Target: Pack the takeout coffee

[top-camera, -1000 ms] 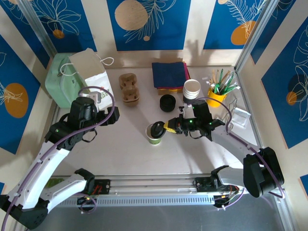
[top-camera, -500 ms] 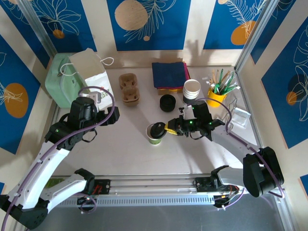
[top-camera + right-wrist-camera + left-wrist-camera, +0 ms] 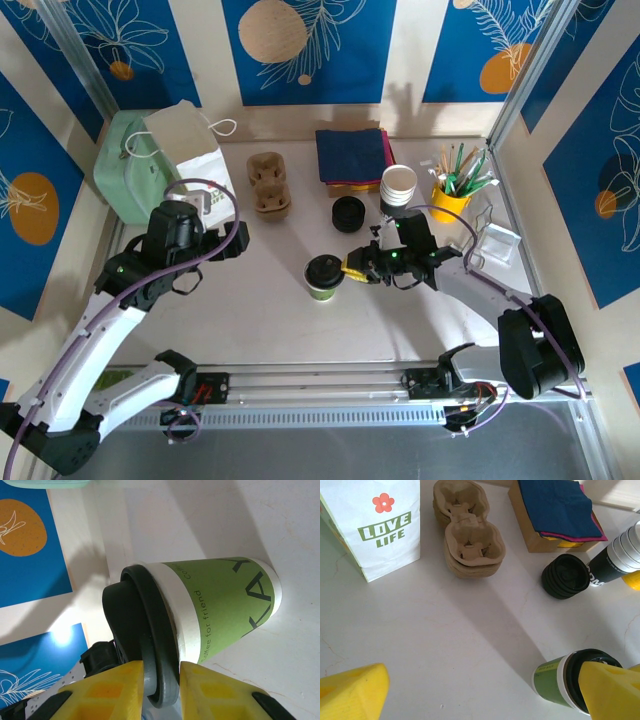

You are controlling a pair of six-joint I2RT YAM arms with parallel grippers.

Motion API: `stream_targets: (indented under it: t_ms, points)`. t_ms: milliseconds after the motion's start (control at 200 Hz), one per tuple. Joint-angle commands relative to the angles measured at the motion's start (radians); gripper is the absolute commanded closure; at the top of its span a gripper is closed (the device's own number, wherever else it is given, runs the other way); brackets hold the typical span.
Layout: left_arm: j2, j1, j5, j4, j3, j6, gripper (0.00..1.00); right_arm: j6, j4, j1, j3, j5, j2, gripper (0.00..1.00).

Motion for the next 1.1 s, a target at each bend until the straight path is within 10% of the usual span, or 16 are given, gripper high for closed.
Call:
stream_targets:
  t_ms: [0,1096]
  points:
    - [0.001,0.008,-0.012,0.001,0.006,0.007,0.03,-0.019,0.001,0.003,-0.001,-0.016,0.012,0.75]
    - [0.061,0.017,0.017,0.006,0.044,-0.025,0.01,-0.173,-0.15,-0.117,0.114,0.032,-0.064,0.51]
